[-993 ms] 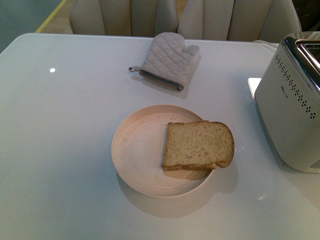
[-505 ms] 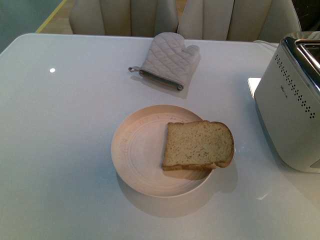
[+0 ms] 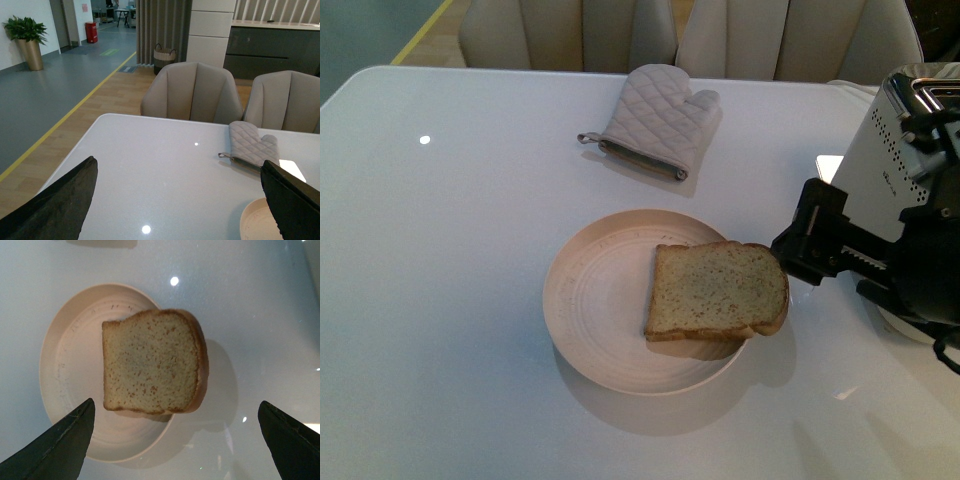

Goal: Put bread into toaster

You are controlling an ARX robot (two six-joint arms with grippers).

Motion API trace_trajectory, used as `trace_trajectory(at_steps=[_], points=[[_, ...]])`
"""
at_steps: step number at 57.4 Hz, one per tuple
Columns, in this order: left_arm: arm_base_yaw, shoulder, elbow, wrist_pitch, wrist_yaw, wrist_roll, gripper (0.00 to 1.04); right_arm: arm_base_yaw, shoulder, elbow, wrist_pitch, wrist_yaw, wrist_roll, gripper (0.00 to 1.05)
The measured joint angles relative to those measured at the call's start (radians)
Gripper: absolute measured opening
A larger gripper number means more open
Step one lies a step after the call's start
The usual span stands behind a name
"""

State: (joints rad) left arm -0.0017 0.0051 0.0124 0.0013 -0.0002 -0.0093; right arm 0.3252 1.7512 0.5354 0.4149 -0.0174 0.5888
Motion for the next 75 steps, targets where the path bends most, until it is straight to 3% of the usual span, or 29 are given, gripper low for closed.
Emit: trace_trajectory(at_steps=[18,49,75], points=[[0.0,0.0,0.0,0.0,0.0,0.0,0.97,-0.021,0.216,0.077,0.079,-0.04,0.129,0.96],[0.0,0.0,0.0,0.0,0.0,0.0,0.97,-0.019,0.445,0.175,0.181,-0.11,0.156,0.95],[0.0,0.0,0.0,0.0,0.0,0.0,0.97,-0.013,0.461,0.187,0.231,-0.147,0.174,0.25]])
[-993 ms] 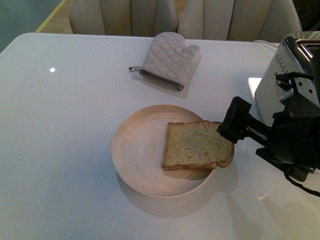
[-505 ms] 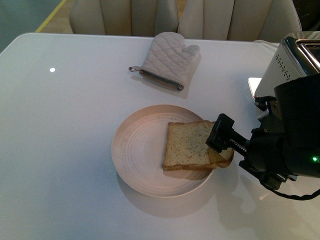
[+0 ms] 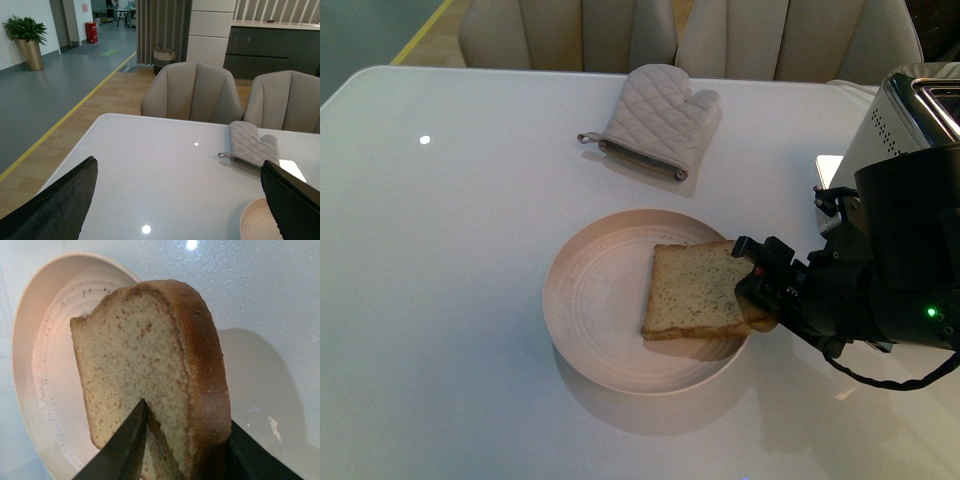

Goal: Put bread into toaster

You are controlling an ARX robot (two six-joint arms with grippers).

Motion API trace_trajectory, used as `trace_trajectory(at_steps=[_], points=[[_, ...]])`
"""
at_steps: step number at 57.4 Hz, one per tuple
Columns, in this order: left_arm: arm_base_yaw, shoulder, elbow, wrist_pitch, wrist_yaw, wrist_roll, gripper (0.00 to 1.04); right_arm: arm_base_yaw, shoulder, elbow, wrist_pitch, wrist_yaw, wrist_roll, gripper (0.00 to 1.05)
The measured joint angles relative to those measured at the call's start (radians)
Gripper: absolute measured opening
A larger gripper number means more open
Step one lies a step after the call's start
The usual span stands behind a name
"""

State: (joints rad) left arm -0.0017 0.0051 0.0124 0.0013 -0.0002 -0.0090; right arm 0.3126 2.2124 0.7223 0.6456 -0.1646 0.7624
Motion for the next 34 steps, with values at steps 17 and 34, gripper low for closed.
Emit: trace_trajectory(at_steps=[17,34], points=[[0.0,0.0,0.0,0.0,0.0,0.0,0.97,0.0,-0.066,-0.047,0.091,0.005,0.017,0.03],[0.0,0.0,0.0,0.0,0.0,0.0,0.97,-0.032,-0.394,-0.074,0.056,0.026,-0.009,0.03]])
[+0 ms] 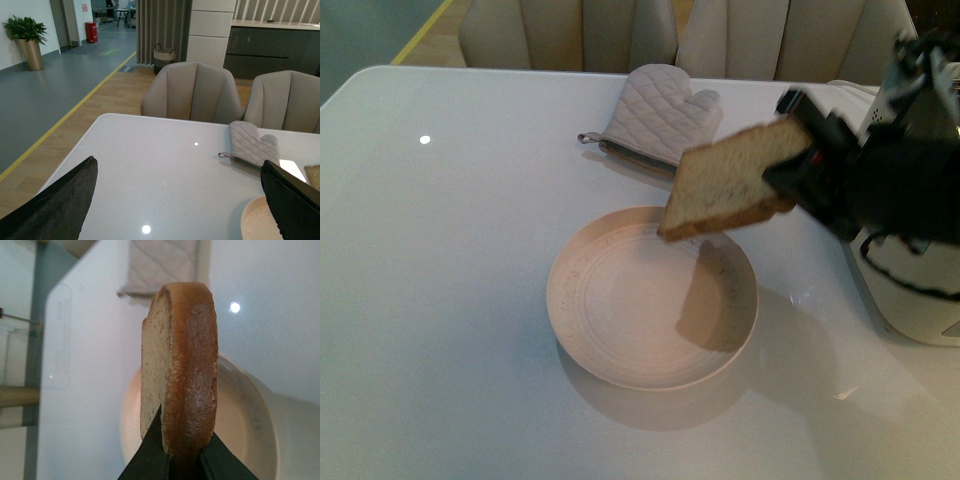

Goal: Put bread into toaster

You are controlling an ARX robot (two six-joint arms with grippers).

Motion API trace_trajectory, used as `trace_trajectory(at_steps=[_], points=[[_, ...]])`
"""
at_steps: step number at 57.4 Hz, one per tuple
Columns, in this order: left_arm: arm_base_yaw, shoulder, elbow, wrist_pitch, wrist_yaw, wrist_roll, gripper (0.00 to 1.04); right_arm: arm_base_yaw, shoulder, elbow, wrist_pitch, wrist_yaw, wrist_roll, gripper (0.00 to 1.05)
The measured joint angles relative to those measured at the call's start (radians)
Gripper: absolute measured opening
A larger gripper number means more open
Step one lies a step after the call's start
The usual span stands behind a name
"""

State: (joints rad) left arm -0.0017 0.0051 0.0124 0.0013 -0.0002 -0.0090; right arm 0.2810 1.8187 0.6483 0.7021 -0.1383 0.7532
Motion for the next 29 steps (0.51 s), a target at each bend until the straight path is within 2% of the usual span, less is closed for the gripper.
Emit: trace_trajectory(at_steps=[12,19,29], points=[[0.0,0.0,0.0,0.0,0.0,0.0,0.97,-0.127,-0.272,0.1,-0.245,0.001,-0.168,0.03],[0.0,0.0,0.0,0.0,0.0,0.0,0.97,-0.241,-0.397,0.251,-0.448,0.042,-0.393,0.03],[0.0,0.0,0.0,0.0,0.0,0.0,0.97,-0.33,-0.442,0.352,-0.618,0.064,-0.668,0.03]])
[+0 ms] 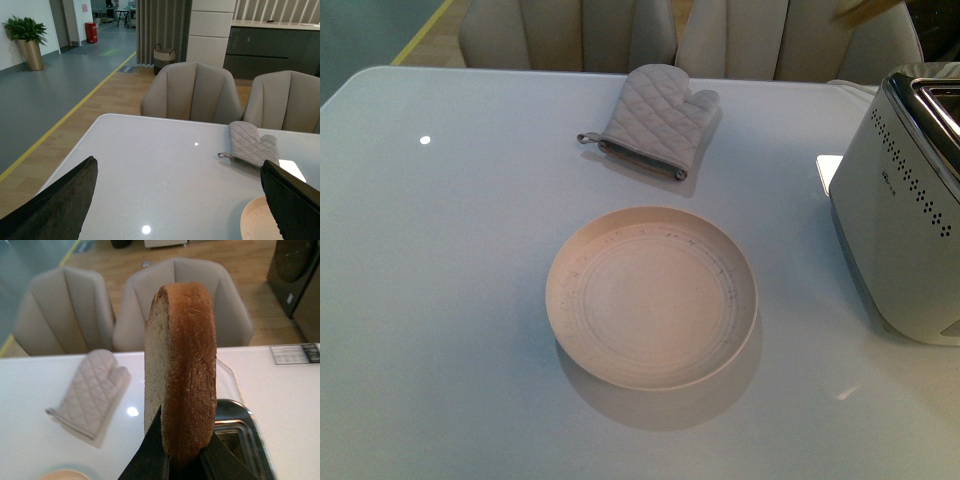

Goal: Put bread into toaster

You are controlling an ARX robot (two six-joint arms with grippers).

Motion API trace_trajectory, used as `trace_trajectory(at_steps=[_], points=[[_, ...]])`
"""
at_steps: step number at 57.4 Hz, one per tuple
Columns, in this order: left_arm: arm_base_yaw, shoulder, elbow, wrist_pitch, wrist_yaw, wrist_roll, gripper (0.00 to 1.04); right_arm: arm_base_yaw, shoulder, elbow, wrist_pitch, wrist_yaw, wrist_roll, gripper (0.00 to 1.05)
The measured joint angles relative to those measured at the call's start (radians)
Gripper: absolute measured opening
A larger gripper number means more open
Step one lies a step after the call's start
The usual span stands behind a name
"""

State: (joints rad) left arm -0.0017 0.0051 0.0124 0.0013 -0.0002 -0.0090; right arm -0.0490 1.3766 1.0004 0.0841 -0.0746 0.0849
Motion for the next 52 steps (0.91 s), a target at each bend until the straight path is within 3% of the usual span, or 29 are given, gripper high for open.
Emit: trace_trajectory(at_steps=[15,30,52], points=[[0.0,0.0,0.0,0.0,0.0,0.0,0.97,-0.074,0.003,0.006,-0.169,-0.011,-0.289,0.03],[0.0,0.0,0.0,0.0,0.0,0.0,0.97,-0.089,0.009,0.003,-0.236,-0.035,-0.306,0.03],[0.0,0.0,0.0,0.0,0.0,0.0,0.97,-0.04,0.061,-0.075,-0.185,0.034,-0.294,0.03]])
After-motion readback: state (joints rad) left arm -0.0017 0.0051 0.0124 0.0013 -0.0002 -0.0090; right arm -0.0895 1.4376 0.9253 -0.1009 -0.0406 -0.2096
